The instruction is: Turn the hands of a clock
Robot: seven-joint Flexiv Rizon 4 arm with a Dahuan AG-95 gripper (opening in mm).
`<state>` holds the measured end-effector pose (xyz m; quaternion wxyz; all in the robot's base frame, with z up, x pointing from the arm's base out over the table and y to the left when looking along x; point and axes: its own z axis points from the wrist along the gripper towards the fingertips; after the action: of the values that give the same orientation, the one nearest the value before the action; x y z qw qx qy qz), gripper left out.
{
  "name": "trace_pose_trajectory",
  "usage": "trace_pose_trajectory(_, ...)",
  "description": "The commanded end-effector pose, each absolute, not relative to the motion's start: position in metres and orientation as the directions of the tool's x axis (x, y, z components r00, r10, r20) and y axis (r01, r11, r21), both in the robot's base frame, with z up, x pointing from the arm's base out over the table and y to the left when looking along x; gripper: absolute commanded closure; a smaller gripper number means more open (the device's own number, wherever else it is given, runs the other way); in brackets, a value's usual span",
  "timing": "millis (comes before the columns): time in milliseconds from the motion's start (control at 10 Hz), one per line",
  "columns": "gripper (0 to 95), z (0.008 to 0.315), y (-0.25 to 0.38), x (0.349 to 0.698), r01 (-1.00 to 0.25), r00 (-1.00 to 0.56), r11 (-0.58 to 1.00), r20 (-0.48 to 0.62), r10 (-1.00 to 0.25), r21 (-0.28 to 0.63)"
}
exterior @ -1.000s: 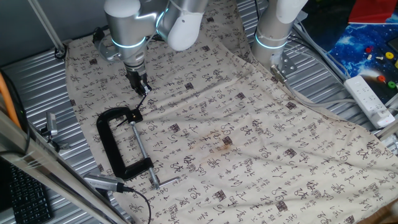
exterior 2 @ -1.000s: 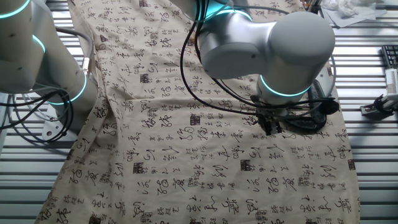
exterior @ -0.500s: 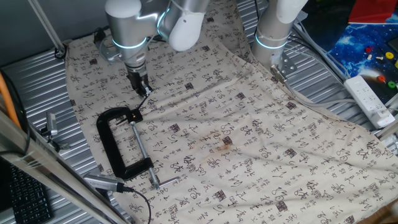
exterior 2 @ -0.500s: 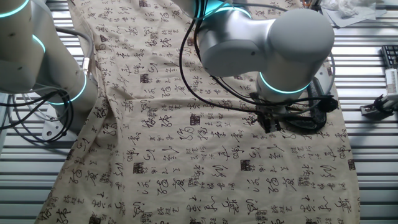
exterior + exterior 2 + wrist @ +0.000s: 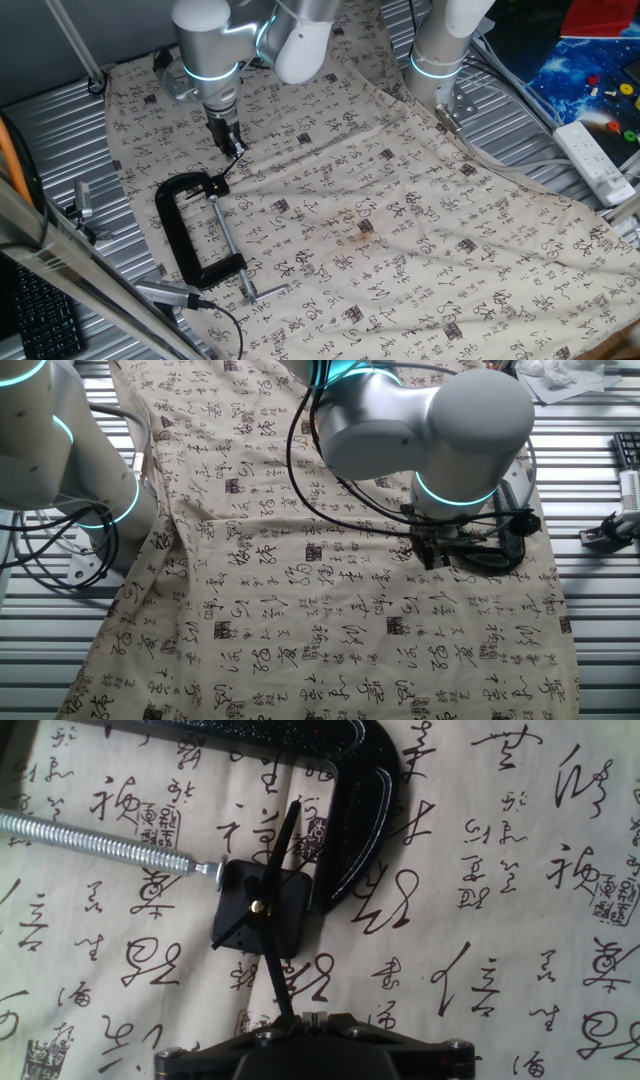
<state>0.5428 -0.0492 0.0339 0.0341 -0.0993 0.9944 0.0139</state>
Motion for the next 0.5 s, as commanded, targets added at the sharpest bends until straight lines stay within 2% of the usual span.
trace_pose_trajectory(100, 95.0, 0.0339, -0.0481, 0.5430, -0.196, -0.978, 0.980, -0.070, -0.194, 0.020)
trace_pose_trajectory(500, 95.0, 0.0347, -0.0446, 0.5416, -0.189, -0.980, 0.982, -0.070, -0.187, 0.022)
